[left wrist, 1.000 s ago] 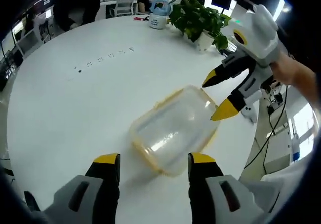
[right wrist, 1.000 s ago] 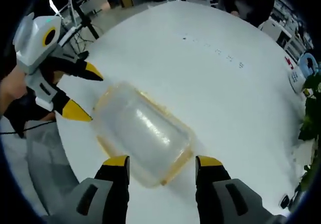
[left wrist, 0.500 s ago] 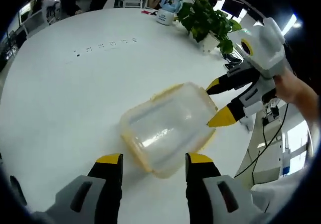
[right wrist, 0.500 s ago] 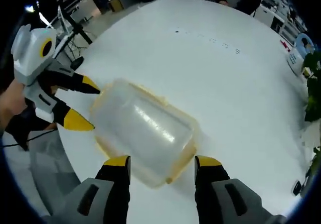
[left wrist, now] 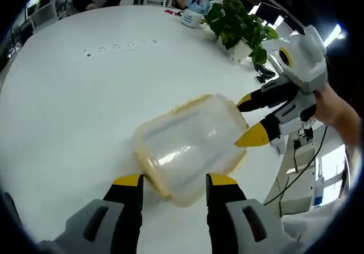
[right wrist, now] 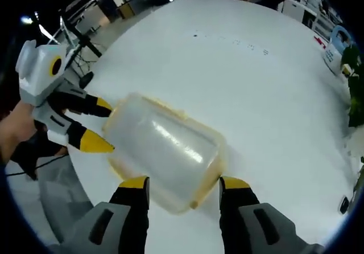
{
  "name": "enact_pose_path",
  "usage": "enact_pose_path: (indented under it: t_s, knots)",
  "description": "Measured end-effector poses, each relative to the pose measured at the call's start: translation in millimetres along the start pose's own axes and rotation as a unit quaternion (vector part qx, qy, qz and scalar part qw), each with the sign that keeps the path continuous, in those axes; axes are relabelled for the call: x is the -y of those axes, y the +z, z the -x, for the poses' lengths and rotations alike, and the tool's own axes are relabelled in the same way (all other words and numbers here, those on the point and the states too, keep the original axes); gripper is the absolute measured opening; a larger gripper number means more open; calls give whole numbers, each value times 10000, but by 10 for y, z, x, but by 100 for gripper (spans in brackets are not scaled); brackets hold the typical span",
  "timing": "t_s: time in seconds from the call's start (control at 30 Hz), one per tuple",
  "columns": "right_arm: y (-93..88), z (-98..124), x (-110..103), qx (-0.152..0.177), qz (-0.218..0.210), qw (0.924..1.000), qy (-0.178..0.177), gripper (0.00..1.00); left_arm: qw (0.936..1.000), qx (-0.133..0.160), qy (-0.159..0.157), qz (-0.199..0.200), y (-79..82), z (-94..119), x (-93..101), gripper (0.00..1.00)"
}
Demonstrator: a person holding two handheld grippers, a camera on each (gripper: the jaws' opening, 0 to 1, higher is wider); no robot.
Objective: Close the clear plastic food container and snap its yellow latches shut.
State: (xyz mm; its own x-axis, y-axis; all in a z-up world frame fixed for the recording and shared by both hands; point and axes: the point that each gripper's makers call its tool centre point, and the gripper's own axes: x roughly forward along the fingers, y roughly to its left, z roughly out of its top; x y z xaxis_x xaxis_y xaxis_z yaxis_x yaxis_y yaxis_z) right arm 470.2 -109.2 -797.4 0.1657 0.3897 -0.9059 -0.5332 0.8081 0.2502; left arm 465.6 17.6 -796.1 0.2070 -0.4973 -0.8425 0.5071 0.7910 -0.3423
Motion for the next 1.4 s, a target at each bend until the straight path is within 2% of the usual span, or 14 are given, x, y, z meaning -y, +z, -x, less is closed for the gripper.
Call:
enact_pose_path:
  t_s: [0.17, 0.3, 0.37, 0.4, 0.43, 0.47, 0.87, 0.9, 1.4]
  knots:
    - [-5, -8, -2, -32, -86, 10000, -13, 47, 10000, -60, -31, 20, -2, -1, 14, 41]
    - [-18, -9, -7, -31, -92, 9999, -28, 46, 10000, 14, -80, 45, 6, -17, -2, 39]
    - [-45, -1, -62, -102, -41, 9999, 77, 44, 9999, -33, -160, -2, 14, -30, 9, 37]
    - [-37, -6, -49, -72, -53, 10000, -17, 44, 9999, -43, -162, 8, 20, -30, -11, 35]
    - [-70, 0, -35, -188, -119, 9997, -78, 43, 9996, -84, -207, 180, -25, 30, -8, 35]
    - [-64, -24, -28, -225, -60, 9997, -33, 43, 9995, -165, -278, 26, -39, 49, -4, 34]
    - [-37, -4, -8, -202, -202, 9996, -58, 43, 9994, -206, -267, 65, -13, -3, -1, 36]
    - [-53, -9, -19, -233, -369, 9990, -39, 43, 9994, -196, -267, 59, -9, -5, 1, 36]
    - [-58, -16, -40, -270, -409, 9988, -94, 43, 9990, -309, -320, 5, 27, -61, 6, 36]
